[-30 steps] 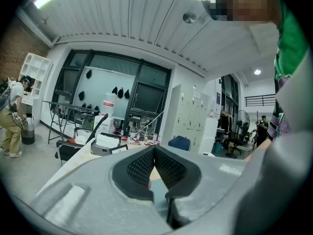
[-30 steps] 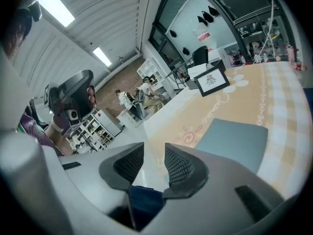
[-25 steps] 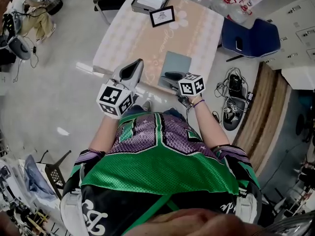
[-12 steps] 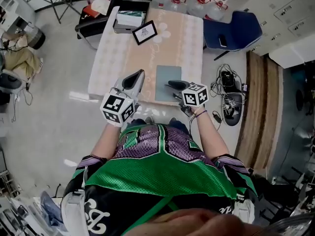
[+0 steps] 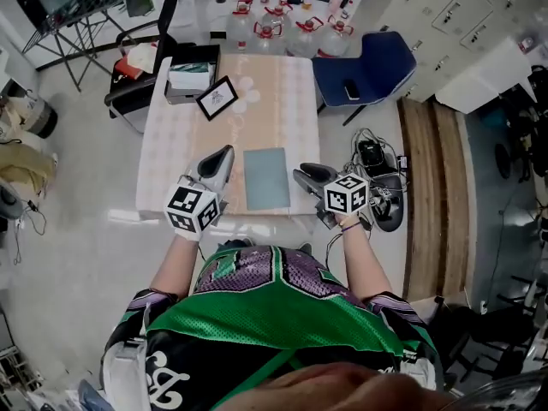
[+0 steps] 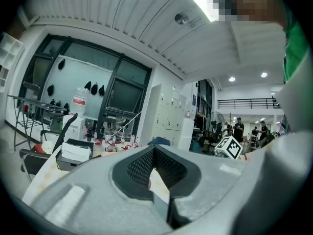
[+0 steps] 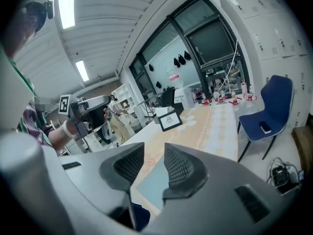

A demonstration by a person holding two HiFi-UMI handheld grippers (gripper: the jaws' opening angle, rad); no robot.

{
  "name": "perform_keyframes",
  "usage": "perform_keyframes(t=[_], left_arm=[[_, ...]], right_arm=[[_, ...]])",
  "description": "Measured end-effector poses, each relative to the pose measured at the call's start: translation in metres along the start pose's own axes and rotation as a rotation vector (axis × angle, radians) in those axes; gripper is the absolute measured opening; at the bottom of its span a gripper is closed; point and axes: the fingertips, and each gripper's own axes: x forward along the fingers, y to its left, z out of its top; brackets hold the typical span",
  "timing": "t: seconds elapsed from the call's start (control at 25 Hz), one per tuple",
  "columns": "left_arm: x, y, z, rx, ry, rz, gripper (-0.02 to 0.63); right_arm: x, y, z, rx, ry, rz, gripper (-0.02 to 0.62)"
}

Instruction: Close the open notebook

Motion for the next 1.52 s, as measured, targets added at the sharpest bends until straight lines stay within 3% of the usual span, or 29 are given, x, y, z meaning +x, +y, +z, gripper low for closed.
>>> perform_keyframes(t=[0.16,0.36,0.6,0.72,0.88,1.24,1.52], left_arm=[[0.017,-0.013,0.010,0.000,-0.009,0.014,0.015],[0.043,-0.037,0.028,0.000,-0.026,0.022,0.015],[0.076,-0.064,0.048,0.020,-0.059,0.031,0.015],[0.089,-0.077,0.058,0.033,-0.075,0.033,0.015],[0.095,-0.090,0.071,0.079,-0.096,0.044,0.015],[0.091,-0.087,0.093,0.101,-0.135,0.097,0.015],[0.088,-0.092,0.100,0.039,-0.146,0.062,0.015]], right_arm=[[-0.031,-0.013,0.027,-0.060,-0.037,-0.016,0.127],[-0.077,-0.027,0.068,-0.057,-0.134,0.004,0.123],[-0.118,-0.050,0.112,-0.216,-0.194,-0.121,0.114],[-0.135,-0.063,0.133,-0.214,-0.259,-0.174,0.106],[-0.151,-0.076,0.153,-0.229,-0.294,-0.190,0.103],[-0.187,-0.081,0.192,-0.236,-0.423,-0.229,0.077],[-0.194,-0.071,0.204,-0.254,-0.454,-0.262,0.051]])
